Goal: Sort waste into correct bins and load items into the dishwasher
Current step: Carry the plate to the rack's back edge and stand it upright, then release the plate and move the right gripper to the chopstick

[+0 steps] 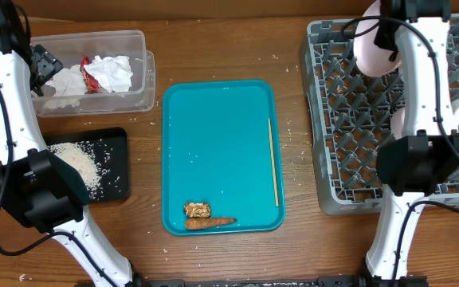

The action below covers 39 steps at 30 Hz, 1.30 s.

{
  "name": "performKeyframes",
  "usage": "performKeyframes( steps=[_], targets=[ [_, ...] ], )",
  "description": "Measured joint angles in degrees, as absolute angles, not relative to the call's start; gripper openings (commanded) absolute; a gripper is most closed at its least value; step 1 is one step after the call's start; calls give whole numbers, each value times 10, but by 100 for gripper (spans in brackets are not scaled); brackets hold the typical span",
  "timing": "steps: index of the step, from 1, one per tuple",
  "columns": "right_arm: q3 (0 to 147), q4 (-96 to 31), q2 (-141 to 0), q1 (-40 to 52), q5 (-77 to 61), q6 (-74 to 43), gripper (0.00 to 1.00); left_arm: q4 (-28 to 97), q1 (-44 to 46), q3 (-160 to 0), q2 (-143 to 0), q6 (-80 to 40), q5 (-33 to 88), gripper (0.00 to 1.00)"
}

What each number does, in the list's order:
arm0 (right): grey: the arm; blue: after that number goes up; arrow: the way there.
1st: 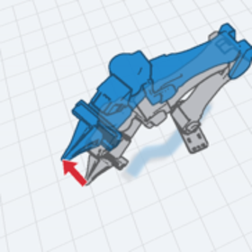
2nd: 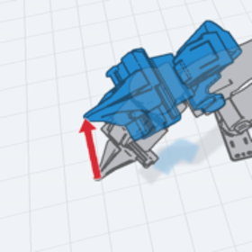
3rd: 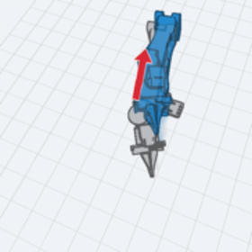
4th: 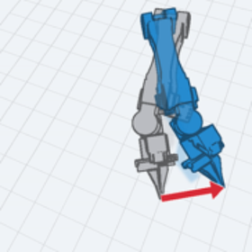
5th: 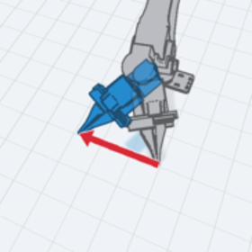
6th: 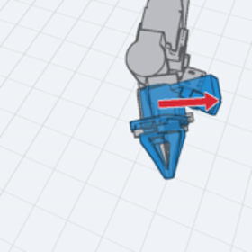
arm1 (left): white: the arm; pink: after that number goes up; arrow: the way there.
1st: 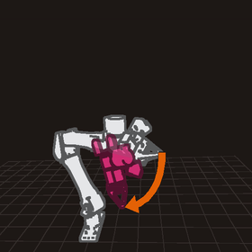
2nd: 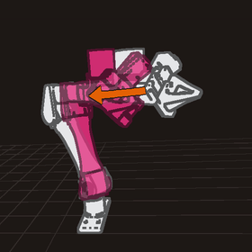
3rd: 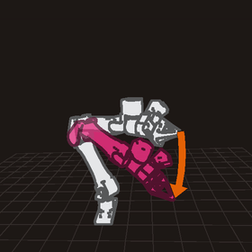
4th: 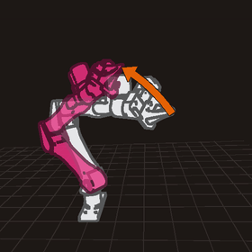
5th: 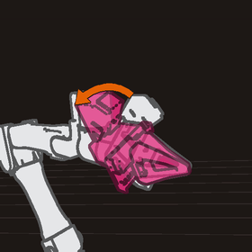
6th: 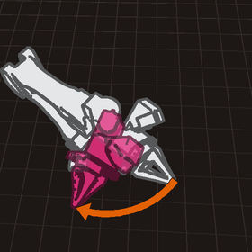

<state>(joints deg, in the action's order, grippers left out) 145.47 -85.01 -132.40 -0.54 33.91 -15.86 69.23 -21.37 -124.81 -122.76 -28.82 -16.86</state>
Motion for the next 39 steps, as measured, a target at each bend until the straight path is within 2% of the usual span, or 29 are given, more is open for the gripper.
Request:
performKeyframes(
  steps=[1,4,12,20,22,23,24,32,39],
  targets=[
    [1455,-854,-1324,-2,339,-160,30,692,-214,-1248,-1228,-288,-169,100],
    [1455,-867,-1324,8,336,-161,59,692,-214,-1248,-1228,-288,-169,100],
    [1455,-900,-1323,23,260,-169,65,692,-214,-1248,-1228,-288,-169,100],
    [1455,-946,-1271,50,4,-168,66,692,-214,-1248,-1228,-288,-169,100],
    [1455,-967,-1258,63,-45,-163,79,692,-214,-1248,-1228,-288,-168,100],
    [1454,-972,-1254,74,-65,-160,96,692,-214,-1248,-1228,-288,-169,100],
    [1452,-971,-1252,84,-77,-157,100,692,-214,-1248,-1228,-288,-169,100],
    [1322,-957,-1249,183,-123,-152,100,692,-214,-1248,-1228,-288,-169,100],
    [1113,-856,-1248,268,-137,-166,96,692,-214,-1248,-1228,-288,-169,100]
  ],
)
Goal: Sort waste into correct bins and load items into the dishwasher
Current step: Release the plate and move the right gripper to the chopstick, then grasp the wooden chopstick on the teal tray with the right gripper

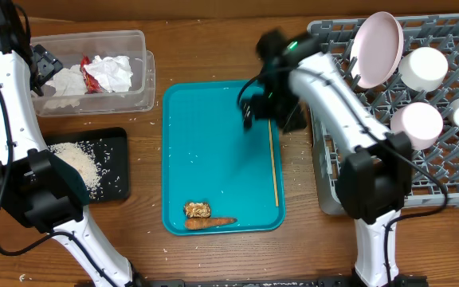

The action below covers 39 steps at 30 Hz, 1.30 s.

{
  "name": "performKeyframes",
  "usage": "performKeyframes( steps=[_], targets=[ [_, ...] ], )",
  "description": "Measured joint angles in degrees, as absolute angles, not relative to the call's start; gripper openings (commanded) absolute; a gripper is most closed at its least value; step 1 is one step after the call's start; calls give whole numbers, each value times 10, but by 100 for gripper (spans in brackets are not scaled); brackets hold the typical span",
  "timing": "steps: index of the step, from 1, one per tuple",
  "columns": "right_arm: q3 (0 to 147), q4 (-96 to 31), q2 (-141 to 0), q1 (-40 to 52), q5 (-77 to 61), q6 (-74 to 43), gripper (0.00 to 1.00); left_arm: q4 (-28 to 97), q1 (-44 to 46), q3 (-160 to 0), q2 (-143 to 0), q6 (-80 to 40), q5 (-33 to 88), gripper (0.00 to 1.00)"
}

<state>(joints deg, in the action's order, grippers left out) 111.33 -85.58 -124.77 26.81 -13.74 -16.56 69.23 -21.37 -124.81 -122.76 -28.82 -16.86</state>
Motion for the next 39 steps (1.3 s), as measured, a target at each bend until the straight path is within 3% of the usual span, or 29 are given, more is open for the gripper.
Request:
performKeyframes(
  steps=[9,39],
  targets=[
    [994,-772,-1249,331,-146,-180,89,692,-214,-1248,-1228,-288,-169,100],
    [947,-676,-1249,334,-21,-184,93,692,-214,-1248,-1228,-288,-169,100]
  ],
)
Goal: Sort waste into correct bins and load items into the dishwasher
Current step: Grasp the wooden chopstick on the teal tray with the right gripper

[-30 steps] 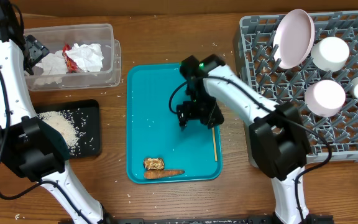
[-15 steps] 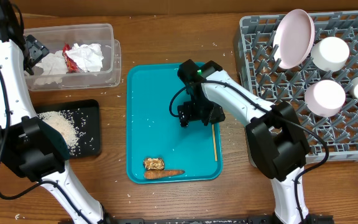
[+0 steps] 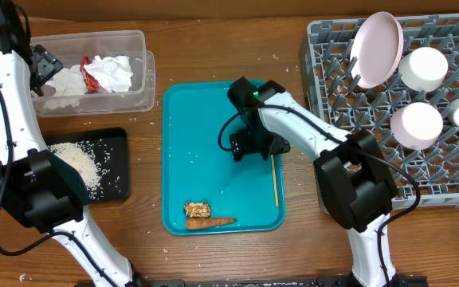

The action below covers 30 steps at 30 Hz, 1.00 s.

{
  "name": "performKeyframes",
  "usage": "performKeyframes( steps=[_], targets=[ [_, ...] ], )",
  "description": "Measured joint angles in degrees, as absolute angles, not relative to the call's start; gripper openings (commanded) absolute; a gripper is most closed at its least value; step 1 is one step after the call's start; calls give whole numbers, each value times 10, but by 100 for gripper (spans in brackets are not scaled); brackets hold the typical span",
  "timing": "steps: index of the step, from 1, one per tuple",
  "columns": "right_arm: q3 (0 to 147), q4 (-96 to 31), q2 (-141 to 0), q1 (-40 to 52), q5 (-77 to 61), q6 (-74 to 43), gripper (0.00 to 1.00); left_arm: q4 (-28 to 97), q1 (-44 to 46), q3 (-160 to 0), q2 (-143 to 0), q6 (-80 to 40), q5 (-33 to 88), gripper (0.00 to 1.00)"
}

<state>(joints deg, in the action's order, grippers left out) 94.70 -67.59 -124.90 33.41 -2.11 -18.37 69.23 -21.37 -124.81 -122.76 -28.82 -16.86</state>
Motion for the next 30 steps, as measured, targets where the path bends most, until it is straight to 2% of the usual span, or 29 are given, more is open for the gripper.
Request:
performKeyframes(
  steps=[4,6,13,15,20,30],
  targets=[
    [937,-675,-1249,335,-25,-184,93,692,-214,-1248,-1228,-288,-169,100],
    [937,-674,-1249,335,-25,-184,88,692,-214,-1248,-1228,-288,-169,100],
    [933,-666,-1249,334,-28,-180,44,692,-214,-1248,-1228,-288,-169,100],
    [933,-666,-1249,334,-28,-187,28,692,-214,-1248,-1228,-288,-169,100],
    [932,-666,-1249,334,-30,-190,5,692,-214,-1248,-1228,-288,-169,100],
    [939,-675,-1249,333,-37,-208,4,692,-214,-1248,-1228,-288,-169,100]
  ],
)
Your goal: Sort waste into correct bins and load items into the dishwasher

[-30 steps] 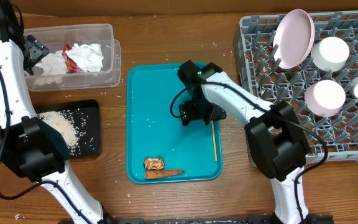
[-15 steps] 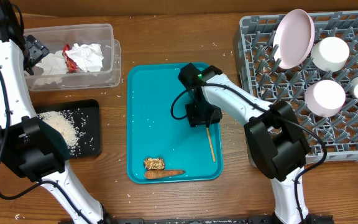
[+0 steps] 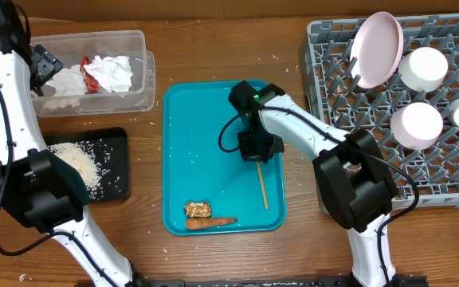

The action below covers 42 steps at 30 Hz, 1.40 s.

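A thin wooden chopstick [image 3: 263, 187] lies slightly tilted on the right part of the teal tray [image 3: 190, 119]. Its upper end is under my right gripper [image 3: 257, 153], which sits low on the tray and looks shut on it. A brown food lump [image 3: 197, 210] and a carrot piece [image 3: 210, 223] rest at the tray's near edge. My left gripper [image 3: 45, 67] hovers at the left end of the clear bin [image 3: 138, 76]. Its fingers are too small to read.
The clear bin holds crumpled white paper [image 3: 118, 72] and a red wrapper. A black tray with rice [image 3: 114, 159] sits front left. The grey dish rack [image 3: 333, 119] at right holds a pink plate [image 3: 375, 48], two bowls and a cup.
The chopstick has shifted left and tilted, with its top end now under my right gripper. The gripper has moved slightly right and toward the near edge. The left arm is unchanged.
My right arm was first over the dish rack, at the pink plate. Then the plate stood in the rack and the gripper was over the tray's far right. It then sat low mid-tray left of the chopstick, and now it holds the stick's upper end.
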{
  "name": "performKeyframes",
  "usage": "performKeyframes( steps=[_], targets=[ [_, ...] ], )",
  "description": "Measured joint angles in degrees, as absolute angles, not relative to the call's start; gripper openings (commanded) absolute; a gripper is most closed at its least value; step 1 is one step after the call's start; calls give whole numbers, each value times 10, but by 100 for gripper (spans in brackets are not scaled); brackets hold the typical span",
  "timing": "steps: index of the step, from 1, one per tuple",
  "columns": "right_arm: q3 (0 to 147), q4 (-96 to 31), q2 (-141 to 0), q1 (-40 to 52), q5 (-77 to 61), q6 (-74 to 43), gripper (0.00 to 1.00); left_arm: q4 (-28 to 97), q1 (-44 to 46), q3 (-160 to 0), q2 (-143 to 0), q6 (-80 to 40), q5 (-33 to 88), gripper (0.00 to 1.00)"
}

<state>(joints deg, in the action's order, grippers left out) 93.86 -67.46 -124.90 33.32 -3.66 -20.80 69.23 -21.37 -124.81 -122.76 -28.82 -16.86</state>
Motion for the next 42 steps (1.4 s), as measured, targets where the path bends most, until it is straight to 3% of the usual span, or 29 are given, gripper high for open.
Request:
performKeyframes(
  steps=[7,15,25,42],
  targets=[
    [1061,-751,-1249,300,-41,-218,4,692,-214,-1248,-1228,-288,-168,100],
    [1247,-787,-1249,175,-23,-160,4,692,-214,-1248,-1228,-288,-169,100],
    [1270,-721,-1246,6,0,-43,4,692,-214,-1248,-1228,-288,-169,100],
    [1255,-681,-1246,-2,-35,4,5,692,-214,-1248,-1228,-288,-169,100]
  ],
)
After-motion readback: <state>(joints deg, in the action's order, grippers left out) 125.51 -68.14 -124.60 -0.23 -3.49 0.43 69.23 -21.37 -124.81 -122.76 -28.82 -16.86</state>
